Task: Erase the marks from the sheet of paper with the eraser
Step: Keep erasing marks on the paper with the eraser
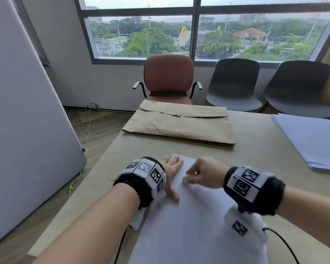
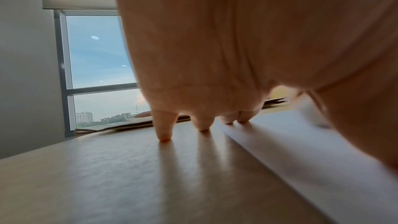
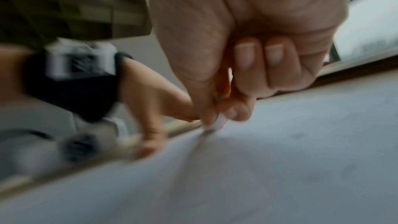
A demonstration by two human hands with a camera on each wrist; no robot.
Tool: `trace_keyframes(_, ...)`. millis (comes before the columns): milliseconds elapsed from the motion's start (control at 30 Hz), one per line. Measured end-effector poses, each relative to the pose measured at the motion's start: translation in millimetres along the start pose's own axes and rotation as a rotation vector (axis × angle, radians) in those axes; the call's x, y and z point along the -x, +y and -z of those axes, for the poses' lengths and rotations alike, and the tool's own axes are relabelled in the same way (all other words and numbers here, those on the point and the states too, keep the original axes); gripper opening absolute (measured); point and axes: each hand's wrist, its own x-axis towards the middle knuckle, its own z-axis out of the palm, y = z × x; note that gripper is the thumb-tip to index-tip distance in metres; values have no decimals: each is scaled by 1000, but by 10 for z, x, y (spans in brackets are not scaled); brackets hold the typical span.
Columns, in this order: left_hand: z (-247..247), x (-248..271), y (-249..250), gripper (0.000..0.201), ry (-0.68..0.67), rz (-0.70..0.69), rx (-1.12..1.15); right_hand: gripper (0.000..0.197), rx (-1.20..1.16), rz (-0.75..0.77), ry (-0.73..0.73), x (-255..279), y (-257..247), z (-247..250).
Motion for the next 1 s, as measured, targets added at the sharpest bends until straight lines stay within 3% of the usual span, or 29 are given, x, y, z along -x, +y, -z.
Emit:
trace_keyframes(100,6,11,17,115,4,-2,-6,28,-23,-54,151,-163,83,22)
trace_keyframes(300,-5,-4,5,115,-2,2,-3,29,-9,47,-94,186,-65,-88)
trace_keyframes(467,14,27,31,114,-3,2,6,29,-37,-58,147,-147,89,-7)
trace_keyframes(667,15,14,34,114,-13,8,13,40,-2,57,-79,217,-36,-106)
trace_keyframes(767,26,35,32,114,-8,5,9,25,-12,-6,14,45,34,19)
trace_keyframes(867,18,47,48,113,-4,8,9,28,-16,-53,112,-38,73,6)
trace_keyframes(1000,22,34,44,114,-15,15,2,47,6,50,-71,235,-8,-95)
